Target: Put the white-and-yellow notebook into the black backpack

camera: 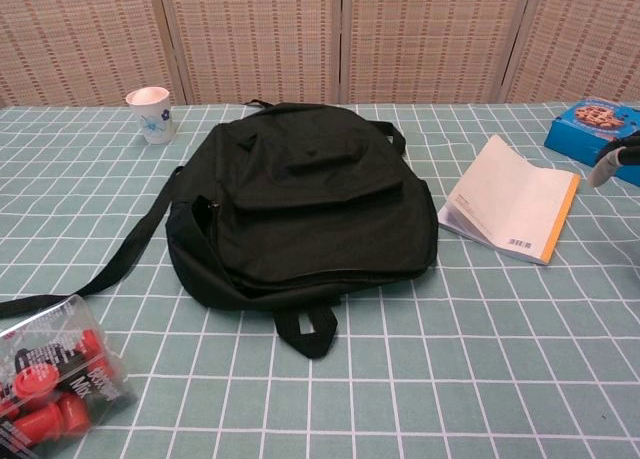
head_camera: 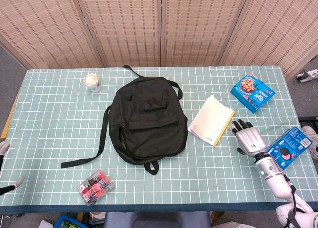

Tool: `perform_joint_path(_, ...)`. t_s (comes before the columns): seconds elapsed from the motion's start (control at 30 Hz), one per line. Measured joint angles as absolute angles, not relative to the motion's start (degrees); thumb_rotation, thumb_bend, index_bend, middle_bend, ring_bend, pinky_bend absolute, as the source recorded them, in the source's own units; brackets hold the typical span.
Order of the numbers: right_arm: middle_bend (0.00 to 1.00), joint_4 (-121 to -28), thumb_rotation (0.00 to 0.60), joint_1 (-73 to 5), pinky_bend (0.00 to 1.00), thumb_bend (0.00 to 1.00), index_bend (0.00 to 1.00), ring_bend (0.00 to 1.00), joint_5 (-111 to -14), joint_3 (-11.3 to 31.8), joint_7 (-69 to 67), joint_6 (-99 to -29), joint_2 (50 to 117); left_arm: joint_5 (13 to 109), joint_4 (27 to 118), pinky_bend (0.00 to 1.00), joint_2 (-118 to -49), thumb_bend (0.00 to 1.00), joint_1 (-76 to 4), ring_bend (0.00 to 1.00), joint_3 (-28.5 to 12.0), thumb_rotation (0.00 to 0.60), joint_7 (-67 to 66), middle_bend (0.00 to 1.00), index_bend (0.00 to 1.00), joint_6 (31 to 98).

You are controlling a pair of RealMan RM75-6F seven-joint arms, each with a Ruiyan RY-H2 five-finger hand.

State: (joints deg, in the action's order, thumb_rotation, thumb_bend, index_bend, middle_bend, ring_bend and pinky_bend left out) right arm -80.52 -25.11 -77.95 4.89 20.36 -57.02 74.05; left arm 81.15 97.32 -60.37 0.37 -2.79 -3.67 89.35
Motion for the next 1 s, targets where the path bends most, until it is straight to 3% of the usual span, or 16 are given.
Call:
perform_joint_path(0.47,0.15,-61.21,0.600,-30.45,0.21,0.12,0.24,0.09,-78.84,5.26,17.34,-54.33,88.18,80.52,97.37,0.08,-60.09,0.14,0.38,0.14,-3.11,0.600,-3.84,0.07,0.07,88.74)
perform_joint_path(1.0,0.15,-50.35,0.600,-33.82,0.21,0.13,0.24,0.09,-81.27,4.82,12.63,-54.09,96.09,79.64,97.37,0.08,-59.71,0.14,0.35,0.14,-3.54,0.600,-3.63,0.07,0.07,88.17)
